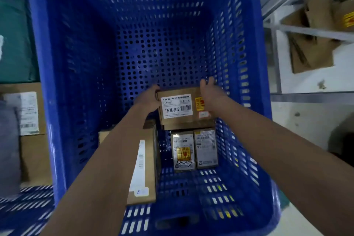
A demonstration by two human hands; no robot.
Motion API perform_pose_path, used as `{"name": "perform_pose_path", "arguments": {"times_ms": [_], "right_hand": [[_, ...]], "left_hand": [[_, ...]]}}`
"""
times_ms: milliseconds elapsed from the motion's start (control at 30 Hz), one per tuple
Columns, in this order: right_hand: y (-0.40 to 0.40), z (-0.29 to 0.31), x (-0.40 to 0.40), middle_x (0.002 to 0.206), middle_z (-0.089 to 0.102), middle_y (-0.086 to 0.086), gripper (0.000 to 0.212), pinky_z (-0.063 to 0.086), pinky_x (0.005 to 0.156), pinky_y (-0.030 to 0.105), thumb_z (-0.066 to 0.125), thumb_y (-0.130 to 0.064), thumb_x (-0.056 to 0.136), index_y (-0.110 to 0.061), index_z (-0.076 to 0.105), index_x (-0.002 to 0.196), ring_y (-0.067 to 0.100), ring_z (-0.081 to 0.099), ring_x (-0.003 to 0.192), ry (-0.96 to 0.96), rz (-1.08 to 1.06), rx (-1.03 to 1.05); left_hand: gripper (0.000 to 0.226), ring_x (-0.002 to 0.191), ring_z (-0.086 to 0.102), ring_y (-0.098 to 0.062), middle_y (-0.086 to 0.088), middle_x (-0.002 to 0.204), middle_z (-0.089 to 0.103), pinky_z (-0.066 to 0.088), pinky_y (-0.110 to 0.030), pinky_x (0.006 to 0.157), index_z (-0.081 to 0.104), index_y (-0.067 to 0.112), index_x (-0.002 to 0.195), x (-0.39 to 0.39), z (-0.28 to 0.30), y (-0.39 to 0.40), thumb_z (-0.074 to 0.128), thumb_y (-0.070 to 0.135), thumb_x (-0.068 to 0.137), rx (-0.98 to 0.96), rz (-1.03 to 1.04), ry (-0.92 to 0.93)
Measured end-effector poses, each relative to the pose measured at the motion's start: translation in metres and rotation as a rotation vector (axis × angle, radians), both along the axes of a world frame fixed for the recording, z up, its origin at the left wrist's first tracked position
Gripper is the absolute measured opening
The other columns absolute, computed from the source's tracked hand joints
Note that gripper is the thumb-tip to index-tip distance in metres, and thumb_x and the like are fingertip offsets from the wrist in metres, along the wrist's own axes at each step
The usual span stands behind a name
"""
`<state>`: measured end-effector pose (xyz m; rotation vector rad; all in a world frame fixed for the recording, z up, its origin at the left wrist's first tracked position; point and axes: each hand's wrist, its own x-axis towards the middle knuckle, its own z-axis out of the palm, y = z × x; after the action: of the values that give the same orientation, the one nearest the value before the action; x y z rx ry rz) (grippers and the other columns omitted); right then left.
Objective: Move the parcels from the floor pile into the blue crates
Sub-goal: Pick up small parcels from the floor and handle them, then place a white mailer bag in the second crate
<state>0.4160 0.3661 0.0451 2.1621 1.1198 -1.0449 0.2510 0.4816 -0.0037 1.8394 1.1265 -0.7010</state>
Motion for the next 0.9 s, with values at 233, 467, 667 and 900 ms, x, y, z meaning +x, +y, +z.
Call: {"name": "perform_pose_path", "arguments": {"times_ms": [233, 467, 667, 900], "right_hand": [[-0.008, -0.034, -0.006, 0.137, 0.040, 0.019, 0.042, 0.040, 0.097, 0.039, 0.041, -0.011, 0.096, -0.005, 0.033, 0.136, 0.031, 0.043, 0.124, -0.144, 0.339, -0.110], [-0.016, -0.038, -0.020, 0.143, 0.033, 0.021, 0.048, 0.038, 0.100, 0.037, 0.037, -0.014, 0.097, 0.001, 0.024, 0.142, 0.032, 0.037, 0.130, -0.185, 0.247, -0.079], [-0.040, 0.008, -0.050, 0.148, 0.022, 0.025, 0.058, 0.038, 0.102, 0.041, 0.050, -0.018, 0.093, 0.003, 0.026, 0.141, 0.034, 0.032, 0.132, -0.165, -0.040, 0.068], [-0.087, 0.105, -0.082, 0.113, 0.052, 0.014, 0.028, 0.047, 0.075, 0.036, 0.053, -0.013, 0.087, -0.005, 0.058, 0.113, 0.028, 0.052, 0.101, -0.076, -0.363, 0.798]], "left_hand": [[0.039, 0.107, 0.056, -0.026, -0.008, 0.121, 0.059, 0.046, -0.036, 0.091, 0.048, 0.019, 0.126, 0.004, -0.020, -0.008, 0.057, 0.025, 0.089, 0.008, -0.088, 0.002], [0.046, 0.110, 0.053, -0.022, -0.010, 0.128, 0.055, 0.043, -0.032, 0.098, 0.043, 0.017, 0.135, 0.006, -0.012, -0.009, 0.054, 0.021, 0.090, -0.114, -0.142, 0.059], [0.076, 0.126, 0.042, -0.035, -0.022, 0.144, 0.037, 0.036, -0.044, 0.101, -0.002, 0.009, 0.150, 0.011, 0.031, -0.029, 0.043, 0.035, 0.095, 0.315, -0.315, 0.181], [0.041, 0.113, 0.047, -0.035, -0.022, 0.120, 0.052, 0.044, -0.044, 0.092, 0.044, -0.001, 0.130, 0.006, 0.111, -0.065, 0.046, 0.018, 0.094, 0.423, -0.137, -0.207]]}}
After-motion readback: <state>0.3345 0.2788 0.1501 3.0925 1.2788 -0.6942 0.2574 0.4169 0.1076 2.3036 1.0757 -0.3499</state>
